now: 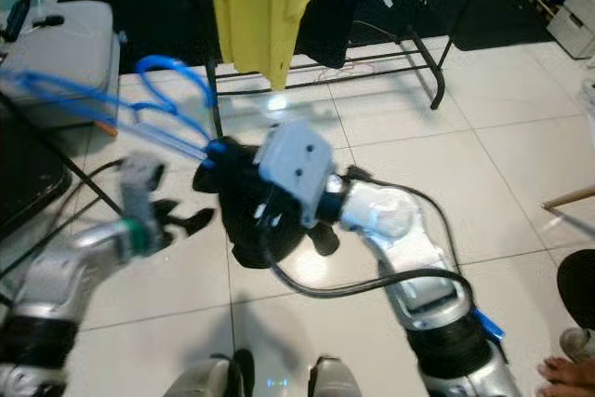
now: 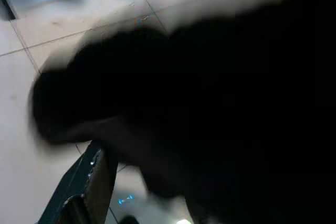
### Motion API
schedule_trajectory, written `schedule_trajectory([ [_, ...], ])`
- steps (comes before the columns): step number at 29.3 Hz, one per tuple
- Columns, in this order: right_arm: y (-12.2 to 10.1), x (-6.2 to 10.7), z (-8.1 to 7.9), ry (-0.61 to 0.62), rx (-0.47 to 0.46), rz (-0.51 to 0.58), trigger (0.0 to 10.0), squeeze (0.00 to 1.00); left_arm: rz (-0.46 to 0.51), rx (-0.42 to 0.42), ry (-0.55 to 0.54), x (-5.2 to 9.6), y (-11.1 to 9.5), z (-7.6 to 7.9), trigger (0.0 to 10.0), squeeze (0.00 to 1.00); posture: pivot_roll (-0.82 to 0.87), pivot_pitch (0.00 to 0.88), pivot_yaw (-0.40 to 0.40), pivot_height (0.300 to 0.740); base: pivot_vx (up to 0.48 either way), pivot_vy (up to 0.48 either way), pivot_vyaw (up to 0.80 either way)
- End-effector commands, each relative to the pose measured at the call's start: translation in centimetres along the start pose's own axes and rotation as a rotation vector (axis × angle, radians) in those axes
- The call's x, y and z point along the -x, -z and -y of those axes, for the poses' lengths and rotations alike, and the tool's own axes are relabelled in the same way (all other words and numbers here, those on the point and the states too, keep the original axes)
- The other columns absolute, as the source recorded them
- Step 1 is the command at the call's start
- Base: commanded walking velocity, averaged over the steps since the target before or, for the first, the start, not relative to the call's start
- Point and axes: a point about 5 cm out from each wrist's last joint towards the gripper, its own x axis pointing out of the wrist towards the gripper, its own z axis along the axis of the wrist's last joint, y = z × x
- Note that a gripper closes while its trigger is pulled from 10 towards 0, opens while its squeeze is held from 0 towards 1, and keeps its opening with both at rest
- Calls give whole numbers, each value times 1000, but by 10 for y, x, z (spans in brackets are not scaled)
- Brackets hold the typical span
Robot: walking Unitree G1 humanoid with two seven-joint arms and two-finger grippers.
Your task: Hang hanger
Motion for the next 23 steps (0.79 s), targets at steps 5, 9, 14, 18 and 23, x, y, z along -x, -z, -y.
schedule_trajectory([
  [5,-11,4,-5,-33,8,27,10000,0,-52,59,-11,-3,10,-4,10000,0,-105,127,115,740,0,0,0],
  [9,-17,3,-2,-14,19,42,10000,0,-104,-23,27,0,16,-3,10000,0,-108,127,120,740,0,0,0],
  [14,-27,4,9,23,55,66,10000,0,-157,-190,12,7,27,-13,10000,0,-108,127,120,740,0,0,0],
  [18,-35,4,14,35,76,81,10000,0,-182,-243,-20,9,32,-20,10000,0,-102,127,123,740,0,0,0],
  [23,-65,4,23,59,101,193,10000,0,-247,-298,-111,5,48,-29,10000,0,-107,125,119,740,0,0,0],
])
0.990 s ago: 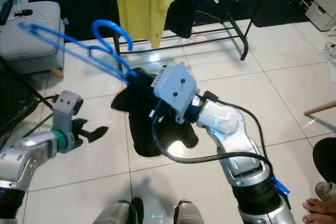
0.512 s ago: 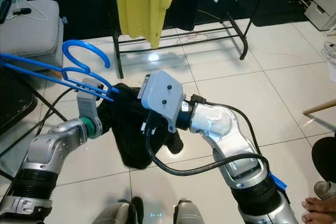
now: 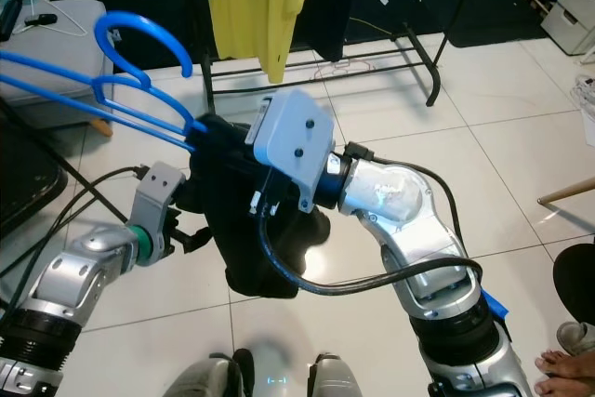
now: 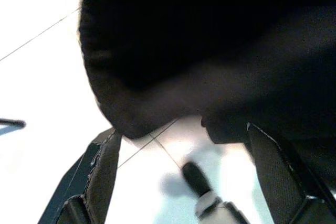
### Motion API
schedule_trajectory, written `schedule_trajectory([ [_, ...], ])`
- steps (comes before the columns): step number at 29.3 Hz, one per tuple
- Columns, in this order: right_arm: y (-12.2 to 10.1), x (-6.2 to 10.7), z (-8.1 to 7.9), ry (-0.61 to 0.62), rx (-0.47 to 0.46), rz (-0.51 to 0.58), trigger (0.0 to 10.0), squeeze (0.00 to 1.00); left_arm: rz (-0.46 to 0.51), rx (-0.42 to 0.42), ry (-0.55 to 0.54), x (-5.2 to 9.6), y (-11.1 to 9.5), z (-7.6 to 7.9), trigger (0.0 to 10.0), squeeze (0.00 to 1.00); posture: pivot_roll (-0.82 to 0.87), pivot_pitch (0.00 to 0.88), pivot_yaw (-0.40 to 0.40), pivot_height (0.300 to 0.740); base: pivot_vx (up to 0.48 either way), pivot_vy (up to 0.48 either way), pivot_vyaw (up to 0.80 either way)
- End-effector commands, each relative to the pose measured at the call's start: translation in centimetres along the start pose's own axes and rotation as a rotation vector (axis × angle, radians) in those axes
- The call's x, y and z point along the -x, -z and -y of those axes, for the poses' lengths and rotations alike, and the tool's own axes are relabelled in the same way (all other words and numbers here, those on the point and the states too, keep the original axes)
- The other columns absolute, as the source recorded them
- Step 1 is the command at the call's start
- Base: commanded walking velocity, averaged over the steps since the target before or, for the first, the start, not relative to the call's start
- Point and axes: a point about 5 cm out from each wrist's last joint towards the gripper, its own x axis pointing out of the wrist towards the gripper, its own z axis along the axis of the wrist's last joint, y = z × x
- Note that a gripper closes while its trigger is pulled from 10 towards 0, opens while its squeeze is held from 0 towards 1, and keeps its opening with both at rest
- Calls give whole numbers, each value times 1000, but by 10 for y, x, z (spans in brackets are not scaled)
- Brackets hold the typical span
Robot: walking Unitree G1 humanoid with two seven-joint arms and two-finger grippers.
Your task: Hang hanger
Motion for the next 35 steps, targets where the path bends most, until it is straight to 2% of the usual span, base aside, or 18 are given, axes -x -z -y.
schedule_trajectory([
  [1,-24,1,1,0,33,99,10000,0,-44,-21,-39,-3,11,0,10000,0,-107,125,118,740,0,0,0],
  [2,-28,2,1,-4,23,115,10000,0,-54,-30,-96,-5,13,-4,10000,0,-107,125,118,740,0,0,0],
  [4,-28,2,1,-4,23,115,10000,0,-54,-30,-96,-5,13,-4,10000,0,-107,125,118,740,0,0,0],
  [5,-30,4,2,-7,15,122,10000,0,-59,-37,-133,-6,14,-8,10000,0,-108,124,117,740,0,0,0],
  [8,-34,13,3,-15,-27,135,10000,0,-75,-109,-347,-5,16,-32,10000,0,-111,121,117,740,0,0,0],
  [9,-34,13,3,-15,-27,135,10000,0,-75,-109,-347,-5,16,-32,10000,0,-111,121,117,740,0,0,0],
  [12,-33,23,2,-30,-55,113,10000,0,-75,-129,-477,0,15,-51,10000,0,-112,121,117,740,0,0,0],
  [13,-33,23,2,-30,-55,113,10000,0,-75,-129,-477,0,15,-51,10000,0,-112,121,117,740,0,0,0],
  [16,-25,31,-1,-52,-64,39,10000,0,-70,-142,-550,3,13,-63,10000,0,-112,119,118,740,0,0,0],
  [18,-14,39,-6,-84,-90,-50,10000,0,-62,-157,-622,7,11,-73,10000,0,-112,116,117,740,0,0,0],
  [21,-6,45,-10,-104,-103,-105,10000,0,-57,-163,-666,9,10,-79,10000,0,-111,116,117,740,0,0,0],
  [23,8,57,-18,-133,-129,-200,10000,0,-53,-160,-743,15,10,-92,10000,0,-111,116,117,740,0,0,0],
  [26,12,60,-20,-137,-144,-226,10000,0,-52,-162,-772,17,10,-96,10000,0,-111,117,117,740,0,0,0],
  [27,16,65,-22,-140,-159,-254,10000,0,-53,-161,-815,22,11,-104,10000,0,-112,118,118,740,0,0,0],
  [28,16,65,-22,-140,-159,-254,10000,0,-53,-161,-815,22,11,-104,10000,0,-112,118,118,740,0,0,0],
  [30,21,73,-25,-137,-178,-300,10000,0,-48,-154,-886,31,9,-118,10000,0,-113,120,118,740,0,0,0],
  [33,23,76,-25,-135,-179,-325,10000,0,-32,-136,-900,35,7,-124,10000,0,-112,121,118,740,0,0,0],
  [35,21,76,-22,-124,-164,-319,10000,0,17,2,-733,25,5,-114,10000,0,-112,123,120,740,0,0,0],
])
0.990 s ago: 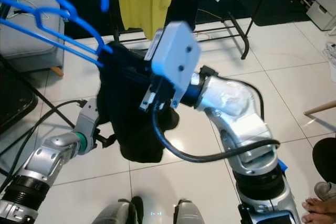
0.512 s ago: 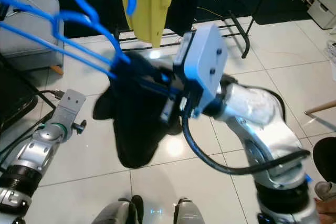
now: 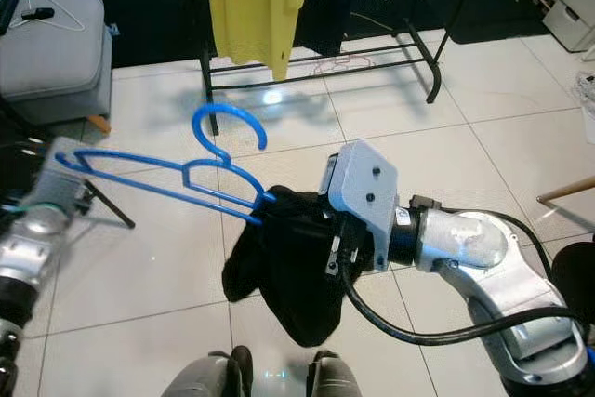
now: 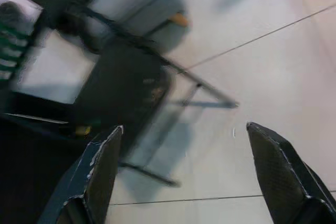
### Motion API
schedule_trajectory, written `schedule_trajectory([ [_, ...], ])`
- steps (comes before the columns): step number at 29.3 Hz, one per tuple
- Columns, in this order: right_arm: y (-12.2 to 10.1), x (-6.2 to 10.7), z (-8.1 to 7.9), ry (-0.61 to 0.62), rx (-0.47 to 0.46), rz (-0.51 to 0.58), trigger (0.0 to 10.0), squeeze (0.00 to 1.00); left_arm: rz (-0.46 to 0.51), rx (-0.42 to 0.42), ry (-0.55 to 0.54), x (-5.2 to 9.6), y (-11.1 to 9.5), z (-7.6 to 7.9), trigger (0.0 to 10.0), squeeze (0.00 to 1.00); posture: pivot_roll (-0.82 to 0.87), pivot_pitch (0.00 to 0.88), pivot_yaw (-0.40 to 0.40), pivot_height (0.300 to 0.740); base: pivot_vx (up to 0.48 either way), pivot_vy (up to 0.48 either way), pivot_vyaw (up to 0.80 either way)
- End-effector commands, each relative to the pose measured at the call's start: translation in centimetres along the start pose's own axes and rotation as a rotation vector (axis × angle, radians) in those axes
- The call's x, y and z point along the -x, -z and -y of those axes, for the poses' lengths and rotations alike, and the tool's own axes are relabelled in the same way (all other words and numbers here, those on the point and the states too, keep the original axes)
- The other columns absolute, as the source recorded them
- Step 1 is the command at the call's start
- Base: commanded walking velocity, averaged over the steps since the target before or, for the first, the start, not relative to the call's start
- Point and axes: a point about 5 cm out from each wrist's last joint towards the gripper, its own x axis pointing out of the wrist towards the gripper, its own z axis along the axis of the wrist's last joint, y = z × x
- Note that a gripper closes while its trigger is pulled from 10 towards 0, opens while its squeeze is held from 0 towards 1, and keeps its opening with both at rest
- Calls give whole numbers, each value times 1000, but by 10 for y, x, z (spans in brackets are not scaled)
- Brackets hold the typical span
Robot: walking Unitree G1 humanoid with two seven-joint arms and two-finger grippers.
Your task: Hang hanger
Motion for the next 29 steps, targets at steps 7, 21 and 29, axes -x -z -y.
schedule_trajectory([
  [7,-26,-2,8,30,118,89,10000,0,61,89,648,31,-1,60,10000,0,-110,127,123,740,0,0,0],
  [21,-24,-11,6,42,172,66,10000,0,184,58,1077,67,-17,69,10000,0,-100,133,138,740,0,0,0],
  [29,-35,-18,10,69,214,115,10000,0,154,45,1181,80,-18,89,10000,0,-109,133,152,740,0,0,0],
])
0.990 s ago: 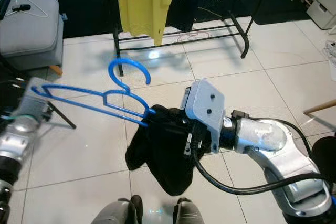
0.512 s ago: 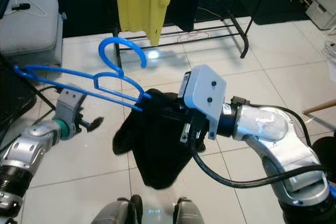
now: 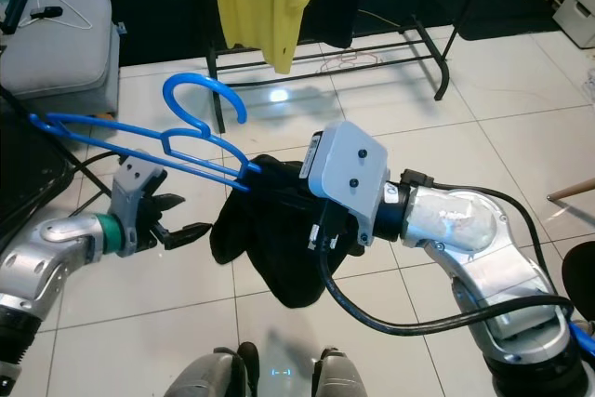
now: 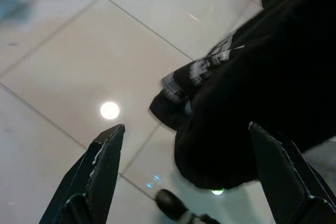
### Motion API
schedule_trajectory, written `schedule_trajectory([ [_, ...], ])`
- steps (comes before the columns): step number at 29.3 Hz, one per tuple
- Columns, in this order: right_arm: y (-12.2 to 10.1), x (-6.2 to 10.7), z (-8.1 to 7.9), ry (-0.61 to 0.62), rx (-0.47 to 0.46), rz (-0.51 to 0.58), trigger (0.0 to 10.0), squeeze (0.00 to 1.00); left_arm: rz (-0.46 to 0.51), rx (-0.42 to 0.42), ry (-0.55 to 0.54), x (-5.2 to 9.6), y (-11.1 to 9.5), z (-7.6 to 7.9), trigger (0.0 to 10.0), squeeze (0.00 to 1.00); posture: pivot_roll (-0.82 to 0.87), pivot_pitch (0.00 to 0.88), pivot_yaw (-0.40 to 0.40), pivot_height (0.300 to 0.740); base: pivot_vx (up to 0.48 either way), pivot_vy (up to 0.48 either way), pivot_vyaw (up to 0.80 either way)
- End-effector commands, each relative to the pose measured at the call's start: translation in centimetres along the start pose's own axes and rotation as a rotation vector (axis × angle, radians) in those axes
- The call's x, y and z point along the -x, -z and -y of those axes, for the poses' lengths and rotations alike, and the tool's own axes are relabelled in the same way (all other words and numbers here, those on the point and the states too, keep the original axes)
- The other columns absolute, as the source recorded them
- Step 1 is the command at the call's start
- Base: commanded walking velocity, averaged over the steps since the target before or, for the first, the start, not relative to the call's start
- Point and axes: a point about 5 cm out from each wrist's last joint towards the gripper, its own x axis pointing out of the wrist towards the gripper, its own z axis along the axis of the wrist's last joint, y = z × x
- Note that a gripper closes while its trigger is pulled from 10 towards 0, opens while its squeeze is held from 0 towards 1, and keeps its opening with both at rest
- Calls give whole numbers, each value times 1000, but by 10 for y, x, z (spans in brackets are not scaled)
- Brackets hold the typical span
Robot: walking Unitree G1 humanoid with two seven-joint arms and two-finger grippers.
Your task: Hang hanger
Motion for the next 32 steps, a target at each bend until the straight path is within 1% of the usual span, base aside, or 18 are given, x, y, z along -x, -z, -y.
schedule_trajectory([
  [1,-9,-2,1,7,48,44,10000,0,-53,13,25,-4,11,9,10000,0,-109,133,152,740,0,0,0],
  [2,-9,-2,1,7,48,44,10000,0,-53,13,25,-4,11,9,10000,0,-109,133,152,740,0,0,0],
  [3,-14,-3,4,11,66,57,10000,0,-70,13,46,-8,15,15,10000,0,-111,132,151,740,0,0,0],
  [5,-16,-4,5,14,78,64,10000,0,-81,13,64,-9,17,19,10000,0,-109,131,149,740,0,0,0],
  [7,-16,-4,5,14,78,64,10000,0,-81,13,64,-9,17,19,10000,0,-109,131,149,740,0,0,0],
  [9,-22,-5,10,20,106,80,10000,0,-113,-5,92,-10,23,24,10000,0,-111,131,148,740,0,0,0],
  [12,-25,-6,12,26,117,88,10000,0,-143,-25,86,-9,29,24,10000,0,-109,131,147,740,0,0,0],
  [14,-30,-5,15,40,128,109,10000,0,-205,-69,56,-8,40,21,10000,0,-108,131,146,740,0,0,0],
  [16,-34,-4,16,48,124,131,10000,0,-232,-72,24,-9,46,18,10000,0,-108,132,145,740,0,0,0],
  [17,-38,-4,17,53,112,160,10000,0,-251,-53,-28,-11,51,14,10000,0,-112,133,144,740,0,0,0],
  [18,-38,-4,17,53,112,160,10000,0,-251,-53,-28,-11,51,14,10000,0,-112,133,144,740,0,0,0],
  [20,-44,-3,18,52,92,202,10000,0,-245,3,-122,-19,53,9,10000,0,-115,134,142,740,0,0,0],
  [21,-44,-3,18,52,92,202,10000,0,-245,3,-122,-19,53,9,10000,0,-115,134,142,740,0,0,0],
  [23,-45,-3,17,30,72,214,10000,0,-148,119,-222,-30,39,4,10000,0,-120,133,136,740,0,0,0],
  [25,-45,-3,17,30,72,214,10000,0,-148,119,-222,-30,39,4,10000,0,-120,133,136,740,0,0,0],
  [28,-42,-3,12,-13,52,207,10000,0,-46,223,-294,-36,23,-2,10000,0,-122,132,129,740,0,0,0],
  [31,-42,-3,12,-20,49,205,10000,0,-36,238,-297,-36,21,-3,10000,0,-121,130,128,740,0,0,0],
  [32,-42,-3,12,-22,47,206,10000,0,-39,233,-300,-36,21,-4,9373,0,-121,130,128,740,0,0,0],
])
